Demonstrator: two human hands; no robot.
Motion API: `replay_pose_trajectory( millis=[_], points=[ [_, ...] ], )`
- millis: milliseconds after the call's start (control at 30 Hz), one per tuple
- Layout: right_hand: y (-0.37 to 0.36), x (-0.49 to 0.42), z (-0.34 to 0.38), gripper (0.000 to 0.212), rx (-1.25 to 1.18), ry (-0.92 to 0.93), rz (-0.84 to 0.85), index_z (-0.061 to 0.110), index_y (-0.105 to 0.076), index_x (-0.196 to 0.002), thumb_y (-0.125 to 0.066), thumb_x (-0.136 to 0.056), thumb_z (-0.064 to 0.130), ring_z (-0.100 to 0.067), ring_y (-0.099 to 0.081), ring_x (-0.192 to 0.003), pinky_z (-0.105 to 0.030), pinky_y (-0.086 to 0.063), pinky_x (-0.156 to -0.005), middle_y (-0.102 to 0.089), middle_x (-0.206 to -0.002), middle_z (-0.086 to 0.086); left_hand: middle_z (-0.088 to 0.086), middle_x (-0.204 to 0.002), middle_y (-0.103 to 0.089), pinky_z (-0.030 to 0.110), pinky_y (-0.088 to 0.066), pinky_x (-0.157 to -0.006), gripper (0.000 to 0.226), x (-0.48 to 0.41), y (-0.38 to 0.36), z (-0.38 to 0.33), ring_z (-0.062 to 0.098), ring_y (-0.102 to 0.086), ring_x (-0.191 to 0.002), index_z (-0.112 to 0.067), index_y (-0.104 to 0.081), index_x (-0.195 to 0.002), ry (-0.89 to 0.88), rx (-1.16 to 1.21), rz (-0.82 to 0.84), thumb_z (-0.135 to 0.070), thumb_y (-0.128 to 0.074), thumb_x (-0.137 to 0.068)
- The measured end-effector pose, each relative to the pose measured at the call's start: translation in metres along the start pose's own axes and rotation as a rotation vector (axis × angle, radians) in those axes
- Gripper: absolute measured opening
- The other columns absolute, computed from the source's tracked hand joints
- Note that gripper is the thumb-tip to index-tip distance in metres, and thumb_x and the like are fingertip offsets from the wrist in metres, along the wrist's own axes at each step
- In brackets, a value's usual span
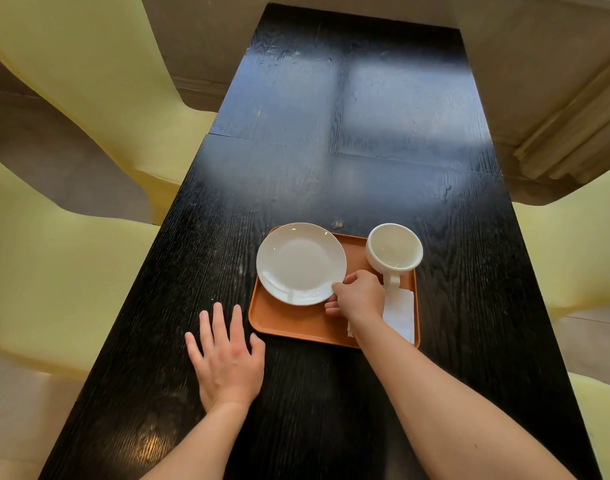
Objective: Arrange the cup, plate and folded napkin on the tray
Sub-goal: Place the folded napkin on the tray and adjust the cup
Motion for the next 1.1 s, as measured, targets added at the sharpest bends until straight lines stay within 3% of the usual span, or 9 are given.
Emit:
replay_pose_trajectory(
  millis=[233,433,533,633,767,933,1100],
  points=[
    [-0.001,0.003,0.002,0.01,-0.054,0.009,0.053,0.009,-0.063,-0.105,-0.068,-0.098,0.014,-0.018,-0.076,-0.05,-0.038,-0.068,-0.068,-0.077,-0.071,-0.01,0.017,-0.158,-0.037,0.063,-0.017,-0.119,0.066,0.001,0.002,-0.001,0.037,-0.025,-0.149,-0.015,-0.048,-0.145,0.004,0.01,-0.006,-0.041,-0.03,-0.087],
    [0.023,0.02,-0.005,0.025,-0.134,0.073,0.084,0.013,-0.061,-0.124,-0.066,-0.1,0.021,-0.021,-0.077,-0.056,-0.033,-0.066,-0.054,-0.077,-0.075,-0.01,0.018,-0.158,-0.037,0.063,-0.017,-0.119,0.066,0.001,0.002,-0.001,0.037,-0.025,-0.149,-0.014,-0.047,-0.146,0.007,0.01,-0.002,-0.04,-0.032,-0.087],
    [0.052,0.029,-0.015,0.017,0.086,0.183,-0.045,0.017,-0.071,-0.114,-0.066,-0.099,0.024,-0.018,-0.076,-0.065,-0.036,-0.068,-0.063,-0.077,-0.084,-0.004,0.017,-0.158,-0.036,0.063,-0.015,-0.119,0.066,0.001,0.001,-0.001,0.036,-0.023,-0.149,-0.015,-0.046,-0.146,0.005,0.007,0.006,-0.04,-0.032,-0.088],
    [0.075,0.048,-0.01,0.018,0.347,0.431,-0.195,0.012,-0.076,-0.113,-0.07,-0.097,0.02,-0.019,-0.074,-0.088,-0.031,-0.062,-0.078,-0.078,-0.102,-0.006,0.016,-0.159,-0.035,0.062,-0.014,-0.12,0.065,0.001,-0.001,0.001,0.035,-0.022,-0.15,-0.016,-0.045,-0.147,0.011,0.004,0.008,-0.041,-0.033,-0.088],
    [0.068,0.064,-0.015,0.016,0.529,0.605,-0.161,0.01,-0.077,-0.11,-0.071,-0.095,0.013,-0.02,-0.072,-0.096,-0.034,-0.059,-0.09,-0.078,-0.105,-0.006,0.016,-0.16,-0.034,0.062,-0.014,-0.12,0.065,0.001,-0.003,0.001,0.035,-0.021,-0.15,-0.016,-0.044,-0.148,0.009,0.002,0.009,-0.04,-0.034,-0.088],
    [0.064,0.063,-0.016,0.015,0.557,0.621,-0.137,0.011,-0.078,-0.108,-0.069,-0.097,0.015,-0.018,-0.069,-0.099,-0.028,-0.054,-0.093,-0.077,-0.106,-0.004,0.016,-0.16,-0.034,0.062,-0.015,-0.12,0.065,0.001,-0.003,0.001,0.035,-0.021,-0.15,-0.016,-0.043,-0.148,0.007,-0.001,0.013,-0.041,-0.033,-0.089],
    [0.063,0.059,-0.017,0.019,0.559,0.592,-0.113,0.011,-0.078,-0.113,-0.07,-0.097,0.018,-0.019,-0.069,-0.104,-0.032,-0.054,-0.099,-0.077,-0.112,-0.005,0.016,-0.16,-0.033,0.062,-0.014,-0.119,0.063,0.0,-0.003,0.0,0.035,-0.02,-0.15,-0.017,-0.04,-0.149,-0.001,-0.011,0.01,-0.041,-0.035,-0.091]
  ],
)
Point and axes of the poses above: each hand's wrist, its own x-axis away from the middle knuckle, its own y-axis out of the back of the hand, z = x × y, the point moved 10 cm from there along -x, towards the middle knuckle
